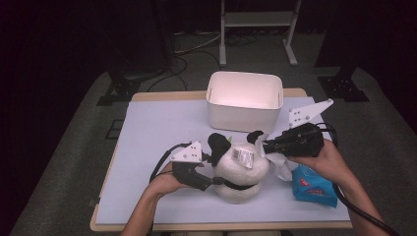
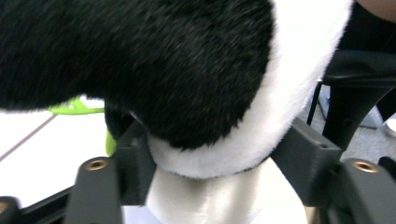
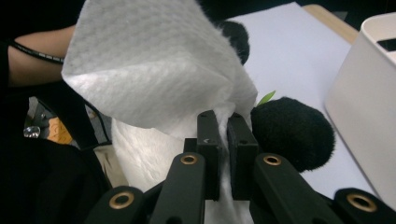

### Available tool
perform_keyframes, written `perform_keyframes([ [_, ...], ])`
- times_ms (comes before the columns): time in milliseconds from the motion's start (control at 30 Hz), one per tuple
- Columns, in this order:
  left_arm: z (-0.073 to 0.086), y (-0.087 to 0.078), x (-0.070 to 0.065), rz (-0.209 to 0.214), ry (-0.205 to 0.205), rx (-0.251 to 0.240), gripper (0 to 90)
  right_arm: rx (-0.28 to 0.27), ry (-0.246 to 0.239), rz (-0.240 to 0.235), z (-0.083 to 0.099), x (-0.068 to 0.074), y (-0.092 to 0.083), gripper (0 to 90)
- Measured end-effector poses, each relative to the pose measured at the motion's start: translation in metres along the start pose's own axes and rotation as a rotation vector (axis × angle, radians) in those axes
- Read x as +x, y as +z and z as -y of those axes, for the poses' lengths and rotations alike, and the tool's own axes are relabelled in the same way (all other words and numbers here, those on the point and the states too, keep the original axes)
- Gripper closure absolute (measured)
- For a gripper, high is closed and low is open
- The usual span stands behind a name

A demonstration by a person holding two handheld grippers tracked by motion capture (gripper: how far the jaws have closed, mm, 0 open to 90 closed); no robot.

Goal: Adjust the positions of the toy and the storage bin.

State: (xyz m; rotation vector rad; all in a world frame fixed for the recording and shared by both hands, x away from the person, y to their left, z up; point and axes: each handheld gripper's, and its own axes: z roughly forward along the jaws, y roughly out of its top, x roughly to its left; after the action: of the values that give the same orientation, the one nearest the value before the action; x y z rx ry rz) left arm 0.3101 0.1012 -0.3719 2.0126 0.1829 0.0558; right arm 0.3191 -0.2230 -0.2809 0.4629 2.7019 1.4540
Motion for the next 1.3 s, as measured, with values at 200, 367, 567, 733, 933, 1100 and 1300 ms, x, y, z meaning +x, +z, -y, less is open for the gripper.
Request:
perform_keyframes([
  [200, -0.001, 0.007, 0.002, 0.021, -0.045, -0.024, 19.6, 0.008, 0.012, -0.015, 0.010, 0.002, -0.002, 85.2],
  [367, -0.008, 0.006, -0.002, 0.002, 0.034, -0.031, 34.3, -0.019, 0.018, -0.027, 0.014, 0.003, -0.002, 85.2],
  [567, -0.006, 0.000, -0.007, 0.000, 0.082, -0.014, 40.6, -0.045, 0.011, -0.061, 0.010, 0.006, 0.001, 85.3],
  [733, -0.004, 0.000, -0.009, 0.000, 0.090, -0.020, 42.2, -0.047, 0.009, -0.043, 0.008, 0.005, -0.003, 85.2],
  [933, -0.004, 0.001, -0.010, 0.011, 0.104, -0.024, 42.3, -0.043, 0.011, -0.009, 0.000, -0.002, -0.006, 85.2],
  [1100, -0.004, 0.002, -0.010, 0.016, 0.105, -0.027, 42.4, -0.036, 0.021, 0.004, -0.004, -0.011, -0.003, 85.2],
  [1300, -0.003, 0.001, -0.010, 0.018, 0.105, -0.025, 42.4, -0.028, 0.027, 0.018, -0.005, -0.014, -0.001, 85.0],
])
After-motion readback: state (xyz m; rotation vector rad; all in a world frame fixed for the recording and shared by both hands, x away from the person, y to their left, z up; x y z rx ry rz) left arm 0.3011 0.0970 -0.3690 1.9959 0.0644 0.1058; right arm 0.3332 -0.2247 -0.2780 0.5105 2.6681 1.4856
